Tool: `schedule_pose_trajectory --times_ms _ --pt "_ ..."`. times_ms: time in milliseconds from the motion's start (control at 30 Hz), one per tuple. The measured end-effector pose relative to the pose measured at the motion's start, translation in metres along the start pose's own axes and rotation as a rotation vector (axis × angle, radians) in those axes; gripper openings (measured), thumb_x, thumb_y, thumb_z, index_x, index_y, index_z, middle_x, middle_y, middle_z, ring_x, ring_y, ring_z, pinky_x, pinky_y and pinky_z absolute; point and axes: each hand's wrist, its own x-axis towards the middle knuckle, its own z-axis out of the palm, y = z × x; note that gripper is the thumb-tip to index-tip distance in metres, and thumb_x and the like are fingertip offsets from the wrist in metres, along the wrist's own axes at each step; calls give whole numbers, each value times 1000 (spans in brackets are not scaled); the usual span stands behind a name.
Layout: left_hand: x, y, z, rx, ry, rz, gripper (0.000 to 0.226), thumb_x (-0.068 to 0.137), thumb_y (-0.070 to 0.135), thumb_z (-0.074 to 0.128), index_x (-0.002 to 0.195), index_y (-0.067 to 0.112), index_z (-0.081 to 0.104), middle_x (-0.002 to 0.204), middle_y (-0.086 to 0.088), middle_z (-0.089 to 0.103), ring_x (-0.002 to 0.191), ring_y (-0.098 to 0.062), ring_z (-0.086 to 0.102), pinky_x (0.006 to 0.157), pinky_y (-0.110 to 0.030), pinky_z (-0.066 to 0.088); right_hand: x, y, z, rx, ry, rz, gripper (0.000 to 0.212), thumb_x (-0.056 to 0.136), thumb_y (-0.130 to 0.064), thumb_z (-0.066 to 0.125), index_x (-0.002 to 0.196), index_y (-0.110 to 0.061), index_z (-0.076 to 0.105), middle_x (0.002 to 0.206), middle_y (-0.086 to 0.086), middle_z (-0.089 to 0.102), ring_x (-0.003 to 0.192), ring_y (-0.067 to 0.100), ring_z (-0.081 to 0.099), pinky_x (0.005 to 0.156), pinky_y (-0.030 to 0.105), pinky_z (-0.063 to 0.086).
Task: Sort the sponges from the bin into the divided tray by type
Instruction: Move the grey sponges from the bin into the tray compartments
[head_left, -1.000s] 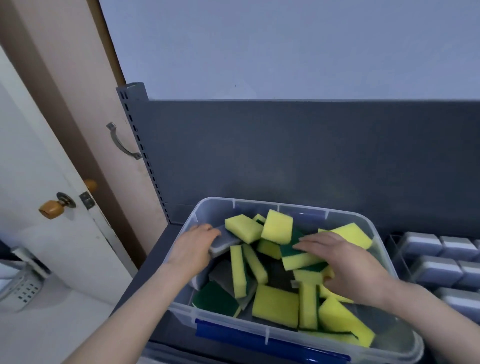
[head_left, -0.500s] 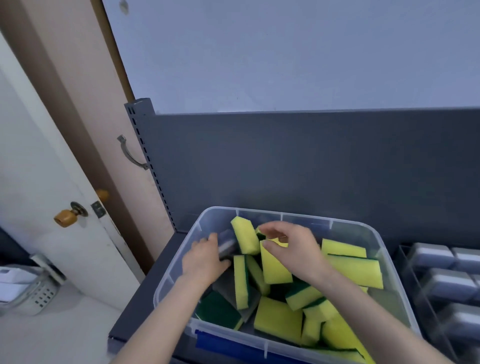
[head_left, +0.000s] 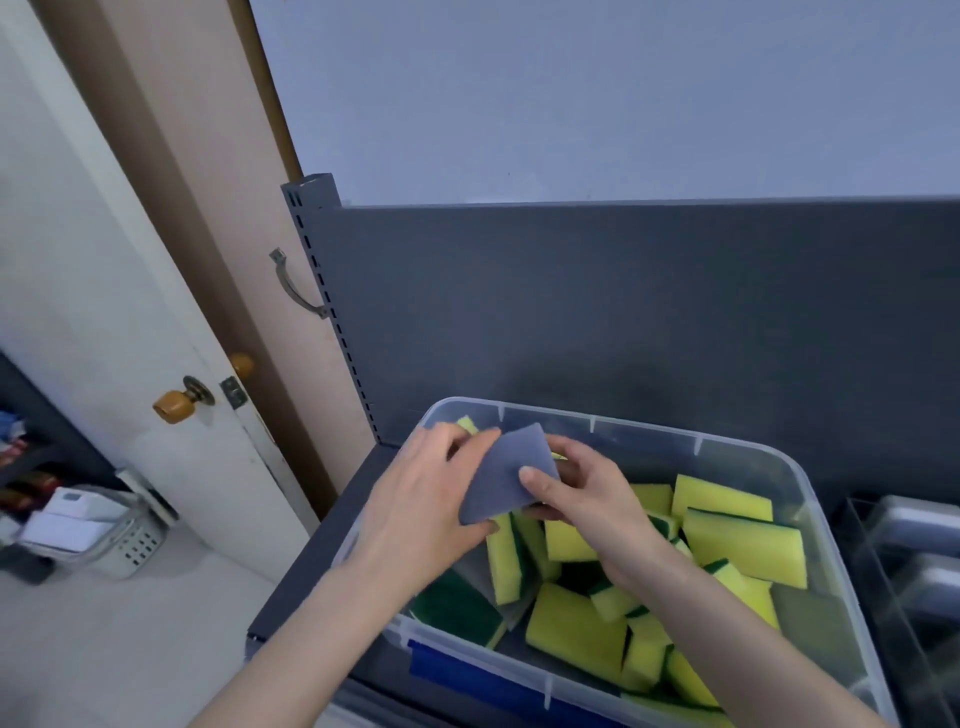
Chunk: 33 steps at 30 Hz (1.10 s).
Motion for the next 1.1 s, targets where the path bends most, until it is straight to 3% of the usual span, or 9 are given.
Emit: schedule_pose_trajectory --times_ms 67,133,300,367,467,633,833,967,1100 --pt "1 -6 -5 -26 -16 34 89 66 51 77 142 33 35 123 7 44 113 -14 44 74 -27 46 -1 -6 -5 10 67 -56 36 83 -14 69 118 -15 58 100 0 71 90 13 68 70 26 57" --pt "3 -20 -13 -72 -31 -54 85 69 47 78 142 31 37 125 6 45 115 -14 44 82 -27 44 0 -13 -20 -17 185 -109 33 84 -12 69 114 -20 58 100 -3 70 89 11 67 69 26 57" --pt "2 -39 -5 -72 -227 -238 56 83 43 66 134 32 48 120 8 58 108 -14 57 85 -31 48 -5 -9 -49 -97 364 -165 35 82 -12 70 113 -21 58 101 -4 69 91 11 66 77 30 55" --pt "-1 -38 10 -11 -329 -231 48 87 42 61 132 29 51 119 7 61 109 -15 57 85 -30 49 -8 -3 -50 -133 379 -177 34 81 -11 71 111 -21 59 100 -6 68 91 7 64 78 27 53" --pt "2 -42 28 40 -350 -233 41 90 38 56 129 26 55 120 2 63 110 -20 58 85 -32 49 -9 3 -49 -188 370 -192 36 80 -13 72 113 -19 59 101 -5 68 92 7 64 79 28 52" --pt "28 -36 48 134 -424 -228 20 90 31 53 102 16 57 103 -7 64 98 -30 60 68 -32 44 -5 10 -46 -324 368 -224 39 78 -16 74 114 -19 61 101 -6 69 92 11 64 77 27 52" --pt "33 -20 76 160 -663 -258 29 90 27 57 118 20 54 119 -6 60 111 -27 58 74 -31 43 -7 14 -48 -449 361 -236 41 77 -20 74 116 -21 60 100 -10 67 90 9 62 70 14 44" --pt "34 -26 57 62 -511 -276 31 83 32 60 113 26 53 109 0 62 105 -24 60 70 -28 43 -11 13 -51 -484 380 -245 41 77 -21 74 116 -22 60 100 -14 66 90 6 62 71 14 45" --pt "29 -31 19 -160 -271 -364 53 81 37 68 131 34 48 122 6 59 109 -19 57 81 -30 46 -15 10 -49 -569 383 -267 44 77 -23 74 118 -23 59 99 -16 64 91 6 60 77 19 45"
